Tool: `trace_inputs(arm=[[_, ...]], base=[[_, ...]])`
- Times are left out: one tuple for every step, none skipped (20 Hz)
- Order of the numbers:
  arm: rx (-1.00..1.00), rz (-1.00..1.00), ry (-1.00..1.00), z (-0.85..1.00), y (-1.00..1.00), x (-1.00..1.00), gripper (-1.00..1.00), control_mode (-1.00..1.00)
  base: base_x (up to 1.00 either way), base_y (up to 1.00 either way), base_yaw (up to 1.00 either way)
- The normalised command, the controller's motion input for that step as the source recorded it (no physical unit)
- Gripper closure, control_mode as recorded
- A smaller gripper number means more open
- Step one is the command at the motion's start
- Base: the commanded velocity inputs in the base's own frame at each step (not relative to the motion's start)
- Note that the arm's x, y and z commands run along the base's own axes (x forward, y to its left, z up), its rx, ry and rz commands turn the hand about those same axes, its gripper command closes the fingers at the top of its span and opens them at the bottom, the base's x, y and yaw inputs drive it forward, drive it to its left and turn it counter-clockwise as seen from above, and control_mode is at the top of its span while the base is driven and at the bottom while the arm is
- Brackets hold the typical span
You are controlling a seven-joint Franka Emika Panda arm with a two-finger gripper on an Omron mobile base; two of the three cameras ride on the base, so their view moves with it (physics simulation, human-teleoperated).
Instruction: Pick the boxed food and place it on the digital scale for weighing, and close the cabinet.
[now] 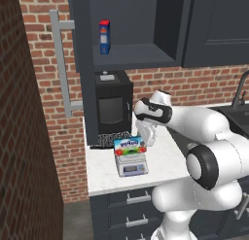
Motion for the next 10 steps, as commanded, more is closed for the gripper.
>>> trace_inputs(arm=[[0.00, 0.00, 0.00, 0.00, 0.00, 0.00, -1.00, -1.00], [0.00, 0.00, 0.00, 0.00, 0.00, 0.00, -1.00, -1.00], [0.00, 0.00, 0.00, 0.00, 0.00, 0.00, -1.00, -1.00], [0.00, 0.00, 0.00, 0.00, 0.00, 0.00, -1.00, -1.00], [0.00, 0.00, 0.00, 0.00, 0.00, -0.10, -1.00, -1.00], [0.00, 0.00, 0.00, 0.00, 0.00, -0.18, -1.00, -1.00], [0.00, 0.00, -0.01, 0.00, 0.00, -0.27, -1.00, -1.00], [0.00, 0.00, 0.00, 0.00, 0.00, -0.26, -1.00, -1.00], [0.00, 0.00, 0.00, 0.00, 0.00, -0.30, -1.00, -1.00], [0.00, 0.00, 0.00, 0.00, 0.00, -0.27, -1.00, -1.00]], base=[[0.00, 0.00, 0.00], [0.00, 0.00, 0.00], [0.00, 0.00, 0.00], [0.00, 0.00, 0.00], [0.00, 0.00, 0.00], [0.00, 0.00, 0.00], [0.00, 0.00, 0.00], [0.00, 0.00, 0.00], [0.00, 0.00, 0.00], [0.00, 0.00, 0.00]])
